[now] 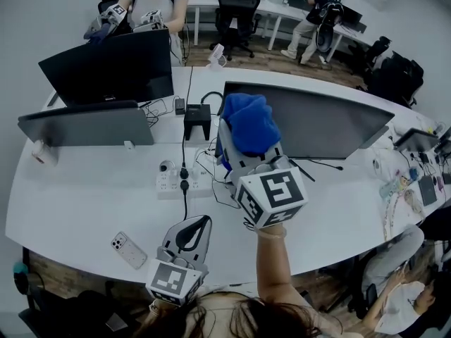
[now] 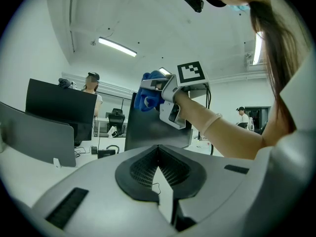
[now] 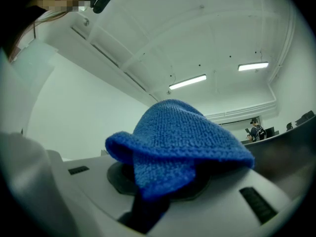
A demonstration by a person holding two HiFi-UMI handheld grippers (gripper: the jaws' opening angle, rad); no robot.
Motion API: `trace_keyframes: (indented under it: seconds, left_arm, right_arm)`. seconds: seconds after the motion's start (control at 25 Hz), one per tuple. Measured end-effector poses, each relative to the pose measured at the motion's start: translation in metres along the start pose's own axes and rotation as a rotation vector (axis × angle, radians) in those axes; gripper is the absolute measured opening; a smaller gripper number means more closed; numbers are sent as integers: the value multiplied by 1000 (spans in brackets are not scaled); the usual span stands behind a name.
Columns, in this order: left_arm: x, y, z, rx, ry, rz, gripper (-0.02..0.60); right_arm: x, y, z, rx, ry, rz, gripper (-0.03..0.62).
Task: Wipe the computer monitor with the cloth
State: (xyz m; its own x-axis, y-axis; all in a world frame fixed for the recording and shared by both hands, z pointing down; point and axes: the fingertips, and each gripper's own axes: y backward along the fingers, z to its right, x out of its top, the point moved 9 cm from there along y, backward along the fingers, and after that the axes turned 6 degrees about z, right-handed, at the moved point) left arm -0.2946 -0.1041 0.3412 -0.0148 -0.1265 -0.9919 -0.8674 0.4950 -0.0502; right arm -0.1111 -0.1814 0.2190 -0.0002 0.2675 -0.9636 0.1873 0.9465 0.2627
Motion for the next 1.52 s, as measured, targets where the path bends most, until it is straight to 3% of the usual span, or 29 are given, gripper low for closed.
trace_keyframes:
  seconds: [0.88, 1.52]
  left_arm:
    - [0, -25, -14, 37, 25, -24, 9]
    - [-9, -45, -9, 44, 23, -32, 9]
  right_arm:
    - [14, -62, 26, 29, 87, 25, 97]
    - [6, -70, 47, 69, 33, -27, 98]
